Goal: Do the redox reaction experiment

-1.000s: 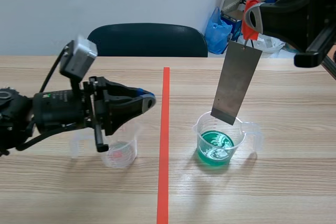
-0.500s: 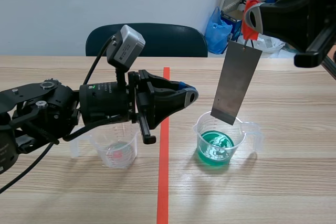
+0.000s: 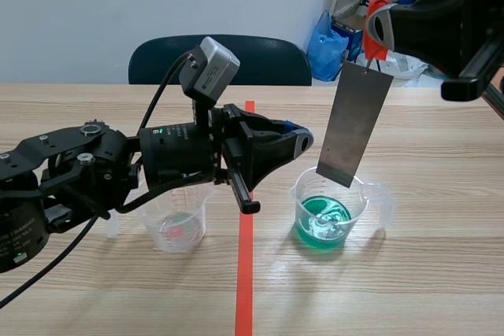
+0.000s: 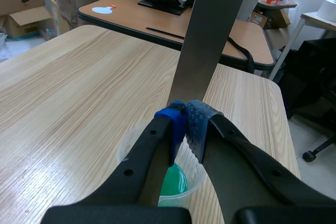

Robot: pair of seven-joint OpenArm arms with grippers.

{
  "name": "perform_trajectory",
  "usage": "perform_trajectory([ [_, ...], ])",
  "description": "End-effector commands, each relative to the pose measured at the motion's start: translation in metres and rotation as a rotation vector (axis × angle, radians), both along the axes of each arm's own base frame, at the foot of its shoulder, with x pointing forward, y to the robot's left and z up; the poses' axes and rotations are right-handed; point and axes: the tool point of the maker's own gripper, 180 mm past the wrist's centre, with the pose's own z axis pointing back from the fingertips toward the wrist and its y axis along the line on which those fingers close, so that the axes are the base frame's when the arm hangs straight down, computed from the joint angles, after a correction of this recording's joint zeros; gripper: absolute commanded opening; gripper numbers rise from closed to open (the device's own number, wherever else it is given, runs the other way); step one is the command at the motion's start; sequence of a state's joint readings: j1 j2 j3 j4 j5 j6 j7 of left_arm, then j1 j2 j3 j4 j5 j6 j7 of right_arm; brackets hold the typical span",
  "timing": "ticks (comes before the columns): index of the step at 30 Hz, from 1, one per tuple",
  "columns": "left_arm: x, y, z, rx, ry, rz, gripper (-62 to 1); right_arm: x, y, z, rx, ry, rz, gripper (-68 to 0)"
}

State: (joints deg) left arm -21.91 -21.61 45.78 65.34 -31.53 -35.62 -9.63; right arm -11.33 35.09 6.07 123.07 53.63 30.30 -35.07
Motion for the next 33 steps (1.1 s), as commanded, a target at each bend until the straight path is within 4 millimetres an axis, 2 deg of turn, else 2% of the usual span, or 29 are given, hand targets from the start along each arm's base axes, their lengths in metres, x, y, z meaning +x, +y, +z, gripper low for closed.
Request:
perform_trajectory([
  [1,0.004,-0.002,0.011,-0.027,-0.022,0.005,-58.2,0.0,0.001,0.011,0.005,-0.032,0.008,-66.9],
  [16,0.005,-0.001,0.011,-0.027,-0.022,0.006,-58.2,0.0,0.001,0.011,0.005,-0.032,0.008,-66.9],
  [20,0.01,0.012,0.005,0.005,-0.029,0.039,-58.2,0.0,0.001,0.011,0.006,-0.032,0.008,-66.9],
  [23,0.017,0.041,-0.001,0.047,-0.038,0.078,-58.2,0.0,0.001,0.011,0.006,-0.032,0.008,-66.9],
  [25,0.023,0.07,-0.005,0.064,-0.032,0.13,-58.2,0.0,0.001,0.011,0.006,-0.032,0.008,-66.9],
  [29,0.027,0.148,-0.005,0.073,-0.002,0.267,-58.2,0.0,0.001,0.011,0.006,-0.032,0.008,-66.9],
  [33,0.011,0.224,-0.005,0.098,0.021,0.399,-58.2,0.0,0.001,0.011,0.006,-0.032,0.008,-66.9],
])
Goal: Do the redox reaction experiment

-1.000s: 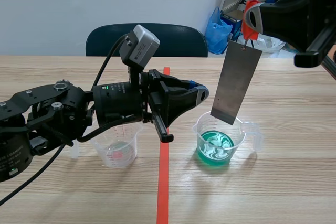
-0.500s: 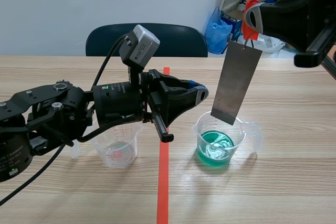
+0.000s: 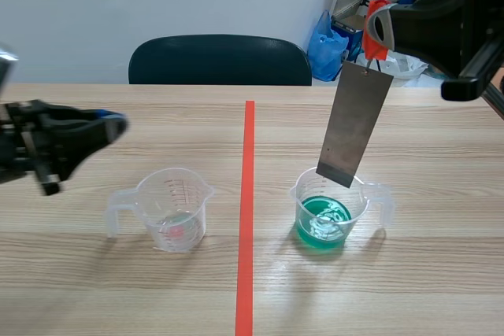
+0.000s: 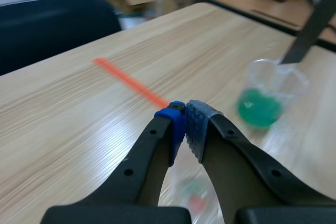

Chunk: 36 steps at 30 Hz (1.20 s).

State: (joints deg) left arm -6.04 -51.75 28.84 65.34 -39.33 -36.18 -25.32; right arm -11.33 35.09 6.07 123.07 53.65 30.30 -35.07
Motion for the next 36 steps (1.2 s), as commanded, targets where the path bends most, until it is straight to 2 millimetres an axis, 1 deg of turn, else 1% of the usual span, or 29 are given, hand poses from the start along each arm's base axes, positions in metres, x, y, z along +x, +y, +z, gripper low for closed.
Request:
perform_trajectory([
  [1,-0.017,0.015,-0.004,-0.015,0.031,0.02,-58.2,0.0,0.001,0.011,0.005,-0.032,0.008,-66.9],
  [4,-0.044,0.054,-0.012,0.011,0.068,0.09,-58.2,0.0,0.001,0.011,0.005,-0.032,0.008,-66.9],
  [6,-0.065,0.072,-0.017,0.023,0.084,0.127,-58.2,0.0,0.001,0.011,0.005,-0.032,0.008,-66.9],
  [9,-0.102,0.089,-0.023,0.031,0.092,0.163,-58.2,0.0,0.001,0.011,0.005,-0.032,0.008,-66.9],
  [14,-0.168,0.111,-0.027,0.061,0.08,0.249,-58.1,0.0,0.001,0.011,0.005,-0.032,0.009,-66.9],
  [17,-0.208,0.118,-0.024,0.112,0.05,0.291,-57.8,0.0,0.001,0.011,0.005,-0.032,0.009,-66.9],
  [20,-0.245,0.12,-0.017,0.181,0.004,0.304,-57.7,0.0,0.001,0.011,0.005,-0.032,0.009,-66.9],
  [24,-0.283,0.116,-0.006,0.256,-0.035,0.276,-57.7,0.0,0.001,0.011,0.005,-0.032,0.009,-66.9],
  [30,-0.293,0.109,0.006,0.277,-0.133,0.243,-57.1,0.0,0.001,0.011,0.007,-0.034,0.009,-66.9],
  [31,-0.297,0.11,0.004,0.291,-0.123,0.239,-54.4,0.0,0.001,0.011,0.007,-0.034,0.009,-66.9],
  [33,-0.302,0.115,0.001,0.305,-0.107,0.25,-45.0,0.0,0.001,0.011,0.007,-0.034,0.009,-66.9],
  [35,-0.306,0.118,-0.002,0.316,-0.092,0.257,-31.6,0.0,0.001,0.011,0.007,-0.034,0.009,-66.9],
  [36,-0.307,0.12,-0.003,0.32,-0.086,0.26,-23.6,0.0,0.001,0.011,0.007,-0.034,0.009,-66.9],
])
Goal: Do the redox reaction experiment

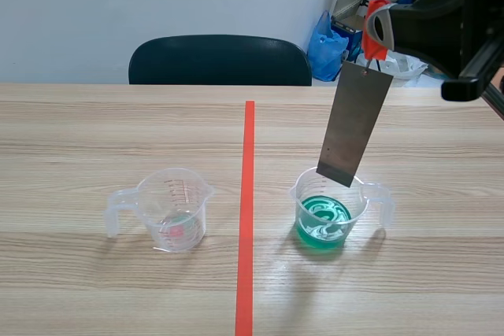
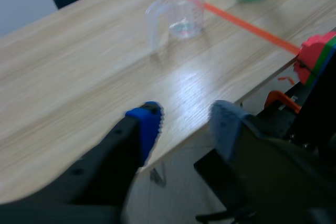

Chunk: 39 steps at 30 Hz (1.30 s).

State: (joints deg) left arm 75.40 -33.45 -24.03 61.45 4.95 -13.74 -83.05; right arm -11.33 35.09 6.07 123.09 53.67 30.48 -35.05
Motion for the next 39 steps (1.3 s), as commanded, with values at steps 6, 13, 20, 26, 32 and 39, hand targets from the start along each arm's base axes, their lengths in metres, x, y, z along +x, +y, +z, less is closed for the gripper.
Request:
perform_trajectory([
  [6,0.009,0.013,0.009,-0.078,-0.015,0.112,1.4,0.0,0.001,0.011,0.008,-0.033,0.006,-66.9],
  [13,0.009,0.014,0.01,-0.081,-0.018,0.118,1.4,0.0,0.001,0.011,0.008,-0.033,0.006,-66.9],
  [20,0.009,0.014,0.01,-0.081,-0.018,0.117,1.4,0.0,0.001,0.011,0.008,-0.033,0.006,-66.9],
  [26,0.009,0.014,0.01,-0.081,-0.018,0.117,1.4,0.0,0.001,0.011,0.008,-0.033,0.006,-66.9],
  [32,0.009,0.014,0.01,-0.081,-0.018,0.117,1.4,0.0,0.001,0.011,0.009,-0.033,0.006,-66.9],
  [39,0.009,0.014,0.01,-0.081,-0.018,0.117,1.4,0.0,0.001,0.011,0.011,-0.033,0.005,-66.9],
])
